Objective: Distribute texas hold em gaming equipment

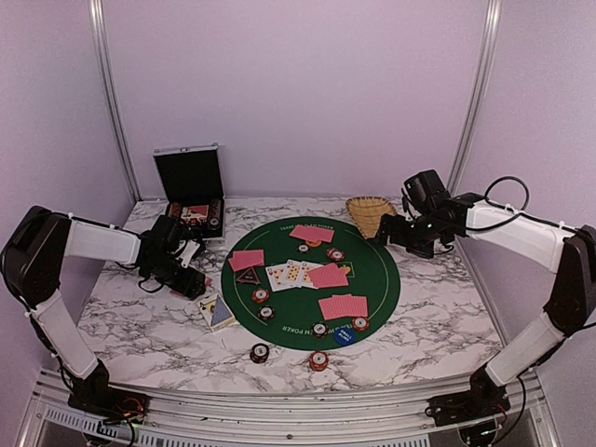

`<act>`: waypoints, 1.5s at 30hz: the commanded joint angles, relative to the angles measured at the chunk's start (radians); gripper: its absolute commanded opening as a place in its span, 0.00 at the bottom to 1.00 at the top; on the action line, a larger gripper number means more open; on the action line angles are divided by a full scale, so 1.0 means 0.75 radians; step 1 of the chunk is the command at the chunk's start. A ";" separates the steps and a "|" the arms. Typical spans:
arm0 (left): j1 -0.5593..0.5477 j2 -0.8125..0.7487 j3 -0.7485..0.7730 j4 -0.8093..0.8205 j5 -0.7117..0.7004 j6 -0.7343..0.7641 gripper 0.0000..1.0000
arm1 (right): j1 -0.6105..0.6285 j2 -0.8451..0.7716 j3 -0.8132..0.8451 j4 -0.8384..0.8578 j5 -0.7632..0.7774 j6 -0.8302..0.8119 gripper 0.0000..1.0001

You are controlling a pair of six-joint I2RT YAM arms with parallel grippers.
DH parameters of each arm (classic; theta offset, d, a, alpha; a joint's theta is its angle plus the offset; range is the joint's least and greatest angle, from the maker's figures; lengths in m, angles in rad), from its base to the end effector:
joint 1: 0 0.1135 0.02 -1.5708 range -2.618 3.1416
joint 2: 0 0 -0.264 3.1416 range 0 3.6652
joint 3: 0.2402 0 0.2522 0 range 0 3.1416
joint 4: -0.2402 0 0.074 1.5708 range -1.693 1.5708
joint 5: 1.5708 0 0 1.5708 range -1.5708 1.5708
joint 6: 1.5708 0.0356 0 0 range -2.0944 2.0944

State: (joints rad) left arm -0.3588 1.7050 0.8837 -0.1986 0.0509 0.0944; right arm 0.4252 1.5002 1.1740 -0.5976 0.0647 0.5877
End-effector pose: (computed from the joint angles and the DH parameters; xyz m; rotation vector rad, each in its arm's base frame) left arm 0.3022 -0.1153 0.1433 0.6018 2.5268 -0.1623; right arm 0.2912 0.1294 0.2678 0.2322 2.5141 0.3391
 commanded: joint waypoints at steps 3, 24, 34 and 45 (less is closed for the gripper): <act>-0.002 0.031 -0.013 -0.093 0.043 -0.017 0.87 | -0.010 -0.061 0.010 -0.016 0.031 0.005 0.99; 0.014 -0.083 0.058 -0.145 0.016 -0.005 0.99 | -0.011 -0.082 0.019 -0.015 0.128 -0.001 0.99; 0.069 -0.176 0.116 -0.145 0.004 0.007 0.99 | -0.032 -0.133 -0.052 0.053 0.251 -0.029 0.99; 0.368 -0.267 0.012 0.277 0.078 -0.084 0.99 | -0.038 -0.522 -0.709 0.945 0.836 -0.331 0.99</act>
State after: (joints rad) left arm -0.1680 1.5467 0.9455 -0.1654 0.0788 0.0658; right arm 0.4049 1.1969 0.7868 -0.2420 0.4828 0.4534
